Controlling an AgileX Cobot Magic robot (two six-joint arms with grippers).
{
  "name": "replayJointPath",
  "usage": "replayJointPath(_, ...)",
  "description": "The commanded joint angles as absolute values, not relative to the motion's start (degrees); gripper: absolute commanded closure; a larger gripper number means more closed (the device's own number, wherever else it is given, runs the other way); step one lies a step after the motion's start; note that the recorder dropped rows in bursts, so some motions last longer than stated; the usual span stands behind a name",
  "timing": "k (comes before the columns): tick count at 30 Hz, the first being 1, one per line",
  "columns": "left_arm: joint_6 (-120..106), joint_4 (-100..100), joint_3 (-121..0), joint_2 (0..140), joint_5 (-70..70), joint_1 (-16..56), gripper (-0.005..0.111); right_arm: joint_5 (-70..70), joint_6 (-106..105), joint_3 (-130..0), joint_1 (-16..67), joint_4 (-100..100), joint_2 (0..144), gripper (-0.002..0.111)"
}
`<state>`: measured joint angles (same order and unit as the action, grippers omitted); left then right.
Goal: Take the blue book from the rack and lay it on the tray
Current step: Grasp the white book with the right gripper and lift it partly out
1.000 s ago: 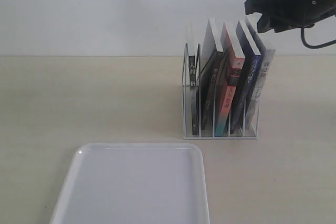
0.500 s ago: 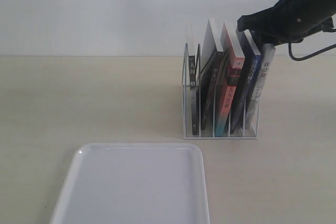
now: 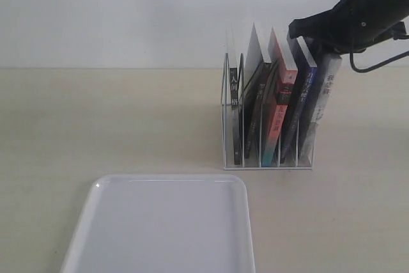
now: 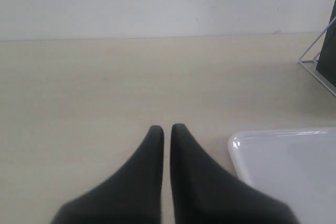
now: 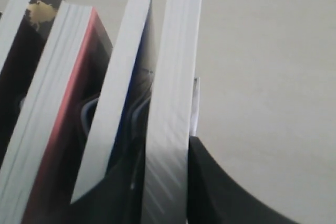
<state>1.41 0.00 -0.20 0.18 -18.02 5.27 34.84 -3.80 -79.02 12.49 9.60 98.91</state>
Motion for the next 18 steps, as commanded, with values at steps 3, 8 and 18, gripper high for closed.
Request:
replayJointPath(3, 1.8, 0.0, 0.0, 0.0, -17.7, 5.1, 0.103, 37.8, -0.6, -82.8, 12.5, 9.4, 95.0, 0.108)
replayJointPath(8, 1.8, 0.0, 0.0, 0.0, -17.7, 5.1, 0.103, 38.4, 1.9, -83.7, 12.5, 6.8, 91.9, 0.108)
replayJointPath(18, 1.8, 0.0, 0.0, 0.0, -17.7, 5.1, 0.103, 42.5, 4.4, -86.9, 12.5, 3.7, 84.7, 0.108)
